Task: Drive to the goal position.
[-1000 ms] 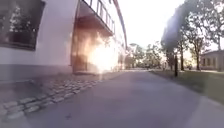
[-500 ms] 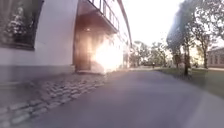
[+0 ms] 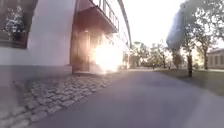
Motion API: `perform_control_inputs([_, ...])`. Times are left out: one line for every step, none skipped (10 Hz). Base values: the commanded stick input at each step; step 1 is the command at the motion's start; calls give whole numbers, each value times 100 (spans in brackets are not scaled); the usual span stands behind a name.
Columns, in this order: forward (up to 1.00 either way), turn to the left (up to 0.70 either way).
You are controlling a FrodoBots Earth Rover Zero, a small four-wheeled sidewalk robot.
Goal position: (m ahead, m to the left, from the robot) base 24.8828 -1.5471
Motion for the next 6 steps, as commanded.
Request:
perform_control_inputs([70, 0])
perform_control_inputs([70, 0])
perform_control_inputs([70, 0])
perform_control_inputs([70, 0])
perform_control_inputs([70, 0])
perform_control_inputs([70, 0])
